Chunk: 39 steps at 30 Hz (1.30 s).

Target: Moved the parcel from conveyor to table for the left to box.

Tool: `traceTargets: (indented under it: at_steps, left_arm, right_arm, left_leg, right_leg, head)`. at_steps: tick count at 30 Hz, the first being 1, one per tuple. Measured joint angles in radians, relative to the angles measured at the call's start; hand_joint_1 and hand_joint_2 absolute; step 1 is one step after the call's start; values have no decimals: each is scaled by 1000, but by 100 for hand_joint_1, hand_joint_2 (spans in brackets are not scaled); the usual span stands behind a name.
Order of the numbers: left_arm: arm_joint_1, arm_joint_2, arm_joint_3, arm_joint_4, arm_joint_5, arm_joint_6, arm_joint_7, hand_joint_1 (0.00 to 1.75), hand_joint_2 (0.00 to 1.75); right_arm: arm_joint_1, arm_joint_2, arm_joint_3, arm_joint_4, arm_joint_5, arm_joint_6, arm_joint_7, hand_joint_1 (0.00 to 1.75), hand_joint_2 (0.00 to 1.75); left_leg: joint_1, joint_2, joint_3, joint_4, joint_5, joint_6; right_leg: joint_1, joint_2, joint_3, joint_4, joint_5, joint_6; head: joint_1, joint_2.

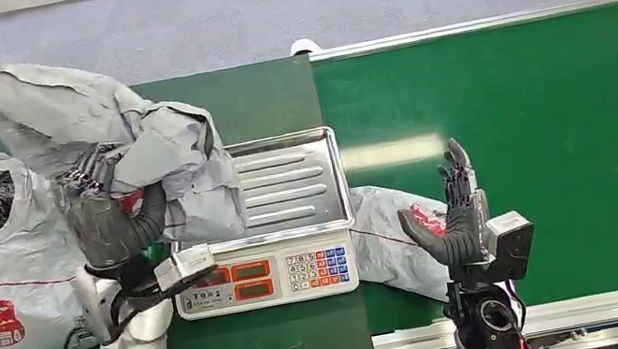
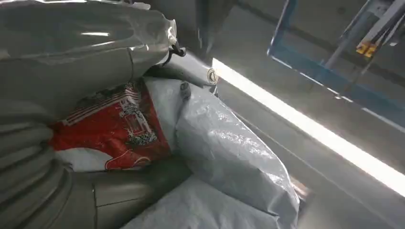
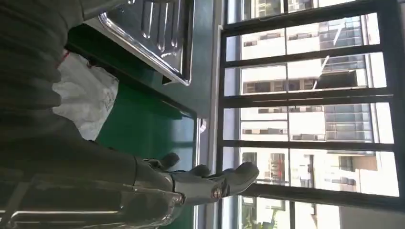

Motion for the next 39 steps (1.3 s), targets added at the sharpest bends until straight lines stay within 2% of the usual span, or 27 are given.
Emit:
traceTargets:
  at_steps: [2, 5, 8, 10, 11, 12, 13, 14, 17, 19, 20, 23, 25, 30, 36, 39]
  left_arm:
    - [1, 0, 90, 17, -115, 0, 120, 175, 175]
    - [11, 24, 212, 87, -237, -2, 370, 175, 175]
    - [17, 87, 244, 187, -266, -18, 559, 175, 175]
    - [17, 125, 250, 246, -301, -35, 632, 175, 175]
    - [17, 138, 251, 266, -311, -39, 653, 141, 175]
    - [16, 150, 251, 283, -316, -40, 668, 141, 175]
    - [15, 160, 251, 299, -316, -35, 682, 16, 175]
    - [15, 169, 251, 308, -316, -27, 687, 0, 175]
    - [20, 174, 278, 291, -310, -4, 641, 0, 175]
    - [24, 154, 336, 237, -245, -2, 462, 0, 175]
    - [21, 136, 380, 210, -200, -1, 346, 0, 0]
    - [12, 74, 471, 162, 72, -1, 67, 0, 0]
    - [19, 44, 469, 131, 298, -1, -5, 0, 0]
    - [72, -4, 375, -3, 555, -1, -25, 0, 0]
    - [127, -34, 227, -98, 575, -1, -28, 0, 0]
    - [149, -26, 137, -101, 685, -1, -28, 0, 0]
  right_arm:
    - [11, -4, 2, -7, -4, -14, 6, 0, 175]
    - [18, -6, 1, -10, 14, -14, 12, 0, 175]
    - [19, -6, 0, -12, 29, -5, 21, 0, 175]
    - [20, -5, 0, -17, 36, 3, 27, 0, 175]
    - [20, -5, 0, -17, 38, 5, 28, 0, 175]
    - [21, -5, -1, -19, 40, 6, 31, 0, 175]
    - [24, -4, -2, -24, 42, 9, 37, 0, 175]
    - [26, -4, -2, -28, 47, 13, 39, 0, 175]
    - [33, -1, -3, -38, 50, 18, 44, 0, 175]
    - [40, 3, -4, -45, 50, 22, 45, 0, 175]
    - [42, 4, -4, -48, 50, 23, 46, 0, 175]
    - [42, 4, -3, -48, 50, 27, 46, 0, 175]
    - [41, 4, -2, -48, 49, 31, 46, 0, 175]
    - [26, 4, 0, -41, 45, 41, 46, 0, 175]
    - [15, 4, 0, -28, 37, 35, 57, 0, 175]
    - [16, 2, -2, -23, 35, 33, 59, 0, 175]
  left_leg:
    - [0, 1, 0, 0, 0, 0]
    - [0, 4, 1, 0, 0, 0]
    - [1, 2, 0, 0, 0, -1]
    - [1, 2, 0, 0, 0, -1]
    - [1, 2, 0, 0, 0, -1]
    - [1, 2, 0, 0, 0, -1]
    - [1, 2, 0, 0, 0, -1]
    - [1, 2, 0, 0, 0, -1]
    - [1, 3, -1, 0, 0, -1]
    - [1, 3, -1, 0, 0, -1]
    - [1, 3, -1, 0, 0, -1]
    - [1, 2, -1, 0, 0, -1]
    - [1, 2, -1, 0, 0, -1]
    - [1, 0, -1, 0, 0, -1]
    - [1, -1, -1, 0, -1, -1]
    - [1, -1, -1, 0, 0, -1]
  right_leg:
    - [0, 0, 0, 0, 0, 0]
    - [0, 2, -1, 0, 0, 0]
    - [1, 0, -1, 0, 0, 0]
    - [1, 1, -1, 0, 0, 0]
    - [1, 1, -1, 0, 0, 0]
    - [1, 1, -1, 0, 0, 0]
    - [1, 1, -1, 0, 0, 0]
    - [0, 1, -1, 0, 0, 0]
    - [0, 1, -1, 0, 0, 0]
    - [1, 1, -2, 0, 0, 0]
    - [1, 1, -2, 0, 0, 0]
    - [1, 1, -2, 0, 0, 0]
    - [1, 1, -2, 0, 0, 0]
    - [0, 0, -2, 0, 0, 0]
    - [0, -1, -1, 0, 0, 0]
    - [0, -1, -2, 0, 0, 0]
  head:
    - [0, 0]
    - [0, 0]
    - [0, 0]
    - [0, 0]
    - [0, 0]
    - [0, 0]
    - [1, 0]
    - [0, 0]
    - [0, 0]
    - [0, 0]
    - [0, 0]
    - [0, 0]
    - [0, 0]
    - [0, 0]
    - [0, 0]
    - [0, 0]
